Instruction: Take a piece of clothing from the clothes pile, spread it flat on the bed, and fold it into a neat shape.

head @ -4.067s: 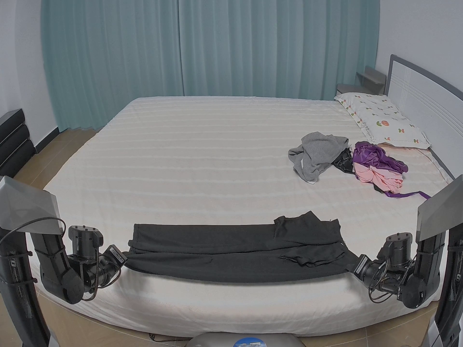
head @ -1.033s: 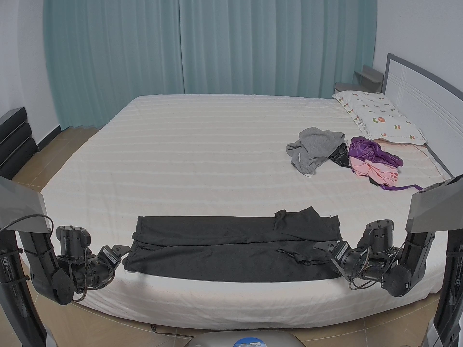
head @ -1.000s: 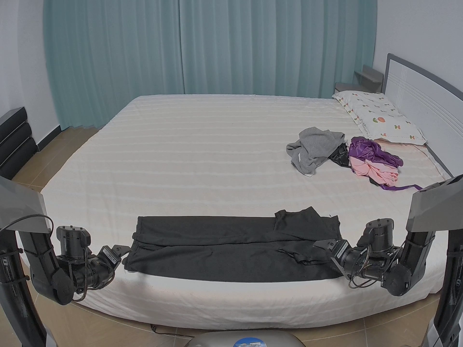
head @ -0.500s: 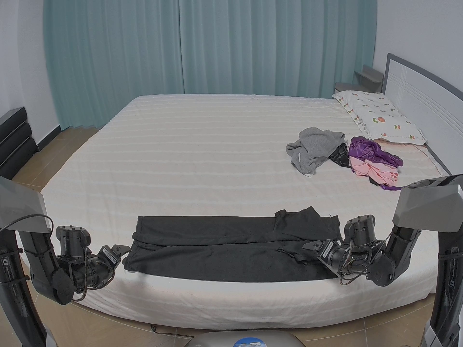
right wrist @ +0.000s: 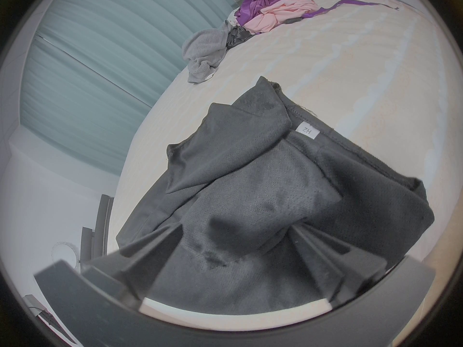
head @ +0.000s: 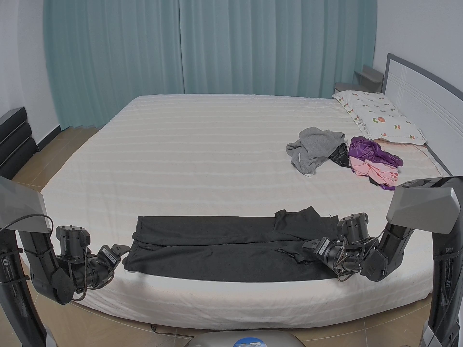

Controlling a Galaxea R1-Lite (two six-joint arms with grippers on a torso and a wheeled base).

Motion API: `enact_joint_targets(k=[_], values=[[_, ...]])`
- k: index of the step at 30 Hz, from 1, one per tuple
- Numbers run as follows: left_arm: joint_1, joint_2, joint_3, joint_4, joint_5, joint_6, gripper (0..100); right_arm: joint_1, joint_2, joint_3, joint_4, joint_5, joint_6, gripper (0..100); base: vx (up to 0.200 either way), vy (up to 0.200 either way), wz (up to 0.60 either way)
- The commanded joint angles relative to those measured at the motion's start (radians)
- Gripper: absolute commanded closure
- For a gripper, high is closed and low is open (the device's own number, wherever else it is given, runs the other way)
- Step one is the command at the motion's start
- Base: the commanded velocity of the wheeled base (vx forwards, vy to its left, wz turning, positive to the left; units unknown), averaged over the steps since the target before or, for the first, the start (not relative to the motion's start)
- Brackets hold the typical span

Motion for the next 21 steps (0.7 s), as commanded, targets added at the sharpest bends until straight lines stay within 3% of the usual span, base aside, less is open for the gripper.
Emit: enact_joint_targets(k=[1,21], values=[[0.001,0.0,0.0,0.0,0.0,0.0,0,0.003,0.007,-0.015,0.002,-0.008,-0.002,100,0.0,0.0,0.0],[0.004,0.0,0.002,0.0,0.001,0.0,0,0.006,-0.101,0.083,-0.004,-0.003,0.042,100,0.0,0.0,0.0]])
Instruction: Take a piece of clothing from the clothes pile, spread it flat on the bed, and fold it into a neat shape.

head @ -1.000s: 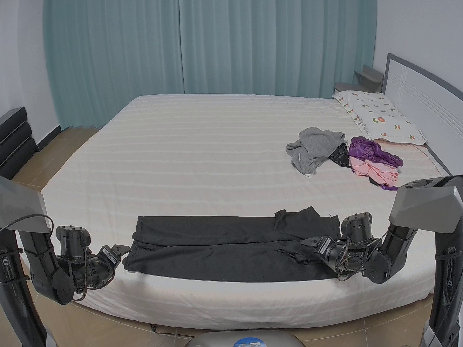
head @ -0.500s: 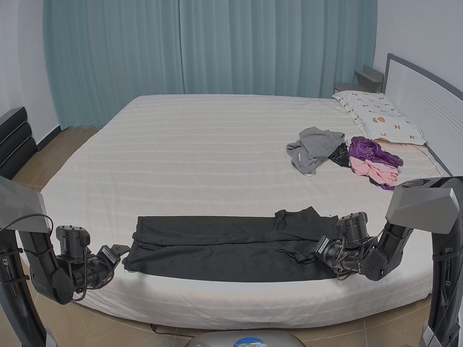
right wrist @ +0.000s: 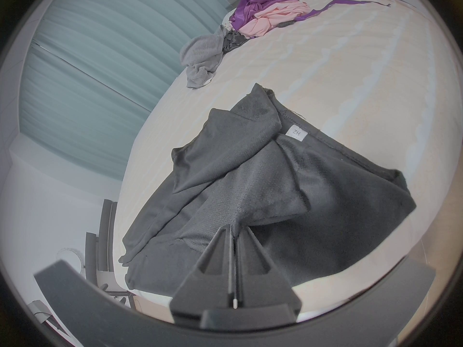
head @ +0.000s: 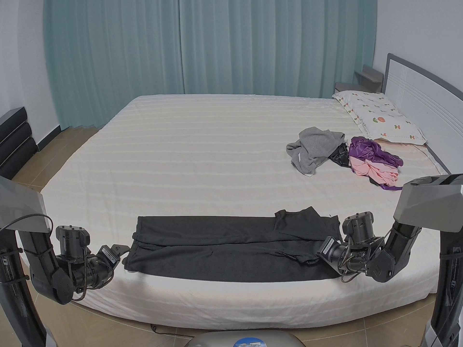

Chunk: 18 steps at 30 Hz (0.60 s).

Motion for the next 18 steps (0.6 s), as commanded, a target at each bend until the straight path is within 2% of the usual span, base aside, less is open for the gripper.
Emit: enact_joint_targets(k=[1,13,14,18], values=[[0.0,0.0,0.002,0.0,0.0,-0.001,0,0.005,-0.052,0.036,-0.008,0.001,0.003,100,0.0,0.0,0.0],[0.0,0.0,0.002,0.0,0.0,-0.001,0,0.03,-0.104,0.128,-0.008,0.003,0.003,100,0.0,0.0,0.0],[0.0,0.0,0.002,0.0,0.002,-0.001,0,0.033,-0.109,0.137,-0.006,0.008,0.003,0,0.0,0.0,0.0],[0.0,0.0,0.002,0.0,0.002,-0.001,0,0.04,-0.13,0.166,-0.006,0.015,0.001,0,0.0,0.0,0.0]])
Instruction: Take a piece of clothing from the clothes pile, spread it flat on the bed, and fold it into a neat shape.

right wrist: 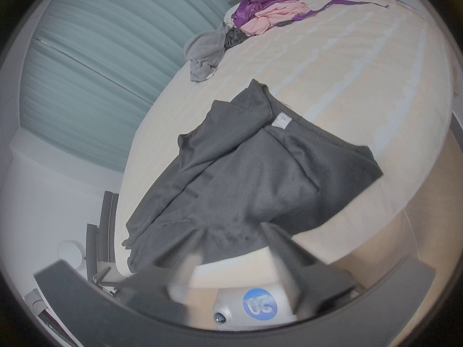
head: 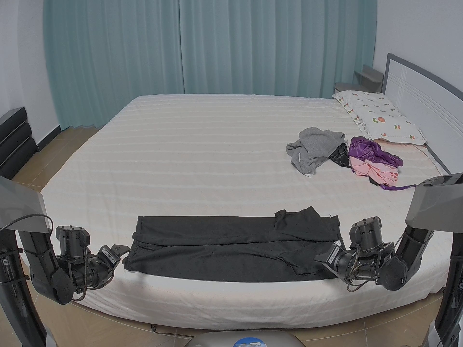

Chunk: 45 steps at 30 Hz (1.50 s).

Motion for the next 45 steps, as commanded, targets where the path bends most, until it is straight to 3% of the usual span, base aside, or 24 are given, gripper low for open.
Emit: enact_joint_targets(k=[1,7,16,20,28,34,45], values=[[0.002,0.0,0.0,0.0,-0.001,0.0,0,0.007,-0.039,0.038,0.001,0.011,-0.004,0,0.0,0.0,0.0],[0.002,0.0,0.0,0.0,-0.001,0.0,0,-0.034,-0.062,0.02,-0.002,0.026,-0.005,0,0.0,0.0,0.0],[0.0,-0.015,-0.003,-0.003,0.004,0.003,0,-0.129,0.011,-0.097,-0.001,0.075,-0.084,0,0.0,0.0,0.0],[0.002,-0.024,-0.012,-0.003,0.005,-0.026,0,-0.132,0.004,-0.109,-0.007,0.132,-0.073,0,0.0,0.0,0.0],[0.003,-0.017,-0.018,-0.002,-0.007,-0.053,0,-0.157,0.01,-0.149,-0.007,0.15,0.022,0,0.15,0.0,0.0],[-0.006,-0.001,-0.04,-0.003,-0.007,-0.051,0,-0.168,0.001,-0.135,-0.007,0.172,0.024,0,0.2,0.0,0.0],[-0.041,0.055,-0.095,0.008,0.007,-0.003,0,-0.16,0.01,-0.134,-0.007,0.172,0.025,0,0.0,0.0,0.0]])
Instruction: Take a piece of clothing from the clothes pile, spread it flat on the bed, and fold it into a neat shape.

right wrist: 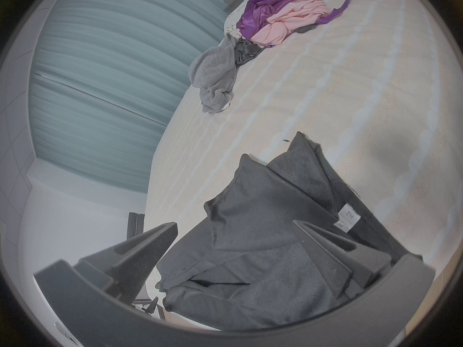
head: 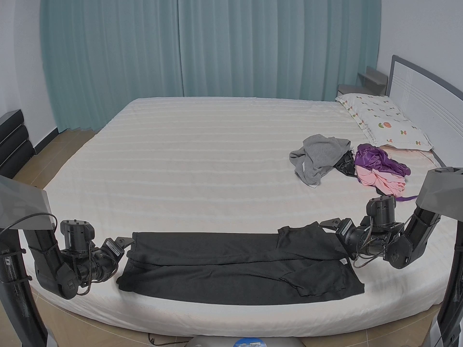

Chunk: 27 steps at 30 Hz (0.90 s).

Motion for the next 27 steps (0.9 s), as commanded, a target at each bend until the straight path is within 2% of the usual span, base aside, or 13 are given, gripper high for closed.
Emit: enact_joint_targets(k=[1,11,12,21,23,25,27], values=[[-0.029,0.062,-0.041,0.004,0.014,0.049,0,0.002,0.002,0.0,0.001,0.0,0.003,0,0.0,0.0,0.0],[-0.041,0.14,-0.128,0.025,0.063,0.114,0,0.002,0.005,0.016,0.001,-0.006,-0.005,0,0.0,0.0,0.0],[-0.041,0.143,-0.13,0.027,0.067,0.121,100,0.002,0.005,0.016,0.001,-0.007,-0.008,0,0.0,0.0,0.0],[-0.017,0.13,-0.114,0.018,0.102,0.118,100,-0.006,0.035,0.003,0.016,-0.029,-0.017,0,0.0,0.0,0.0],[-0.014,0.116,-0.107,0.018,0.102,0.115,100,-0.006,0.051,0.0,0.016,-0.049,-0.028,0,0.0,0.0,0.0],[-0.012,0.091,-0.09,0.018,0.102,0.11,100,-0.006,0.095,-0.02,0.016,-0.104,-0.088,0,0.0,0.0,0.0],[-0.014,0.091,-0.088,0.019,0.102,0.11,100,-0.006,0.109,-0.021,0.01,-0.124,-0.12,0,0.0,0.0,0.0]])
